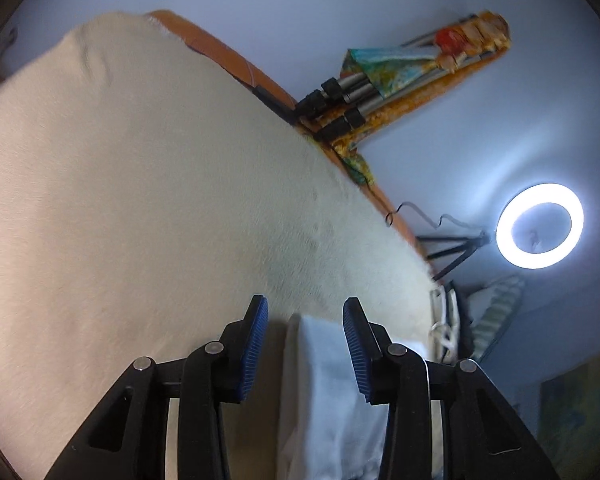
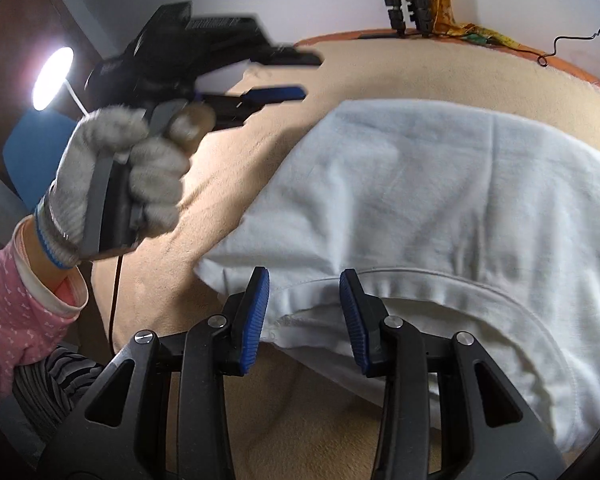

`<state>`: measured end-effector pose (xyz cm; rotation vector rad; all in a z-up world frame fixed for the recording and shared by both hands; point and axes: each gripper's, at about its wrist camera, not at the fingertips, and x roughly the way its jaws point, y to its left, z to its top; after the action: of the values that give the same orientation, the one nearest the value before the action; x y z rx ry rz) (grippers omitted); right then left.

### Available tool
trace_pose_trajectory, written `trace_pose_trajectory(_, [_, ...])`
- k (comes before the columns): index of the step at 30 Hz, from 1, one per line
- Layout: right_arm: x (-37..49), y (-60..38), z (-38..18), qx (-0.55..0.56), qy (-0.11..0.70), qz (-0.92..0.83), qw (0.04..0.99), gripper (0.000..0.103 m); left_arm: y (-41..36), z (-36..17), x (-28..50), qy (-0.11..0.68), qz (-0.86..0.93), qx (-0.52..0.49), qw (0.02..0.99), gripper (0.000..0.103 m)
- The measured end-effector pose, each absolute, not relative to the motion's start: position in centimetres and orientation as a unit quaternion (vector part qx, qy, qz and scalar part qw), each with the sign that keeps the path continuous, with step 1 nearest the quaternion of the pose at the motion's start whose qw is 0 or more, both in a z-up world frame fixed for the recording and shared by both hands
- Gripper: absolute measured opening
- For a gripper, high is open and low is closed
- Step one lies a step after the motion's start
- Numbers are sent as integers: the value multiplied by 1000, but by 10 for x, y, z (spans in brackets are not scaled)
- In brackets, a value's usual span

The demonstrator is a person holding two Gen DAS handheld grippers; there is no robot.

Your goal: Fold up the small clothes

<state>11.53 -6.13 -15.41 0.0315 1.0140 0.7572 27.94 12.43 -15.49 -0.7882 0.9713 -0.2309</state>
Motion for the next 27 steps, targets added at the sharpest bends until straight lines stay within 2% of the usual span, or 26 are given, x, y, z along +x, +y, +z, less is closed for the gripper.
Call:
trace_pose_trajectory(7, [125, -135, -126, 23, 438, 284, 853, 39, 79, -136, 223, 474, -125, -210, 846, 39])
trace_pose_trajectory(13, [106, -183, -150, 33, 491, 265, 829, 39, 44, -148, 183, 504, -116, -40, 855, 39])
trace_pose_trajectory(16, [88, -188, -161, -16, 506, 270, 819, 39, 48, -160, 170, 520, -110, -23, 847, 39])
trace_pose_trajectory(18, [83, -197, -155, -7, 511, 282, 812, 39, 51, -157, 167, 518, -101, -15, 849, 39])
trace_pose_trajectory(24, [116, -205, -116, 35, 450, 289, 844, 38, 58, -123, 160, 482, -103, -80, 866, 41])
trace_pose_trajectory(26, [138, -190, -109, 26, 437, 289, 851, 18, 55, -119, 163, 473, -104, -93, 870, 42])
trace_pose_trajectory(27, [152, -179, -107, 19, 438, 288, 852, 16, 52, -118, 164, 472, -104, -95, 870, 42])
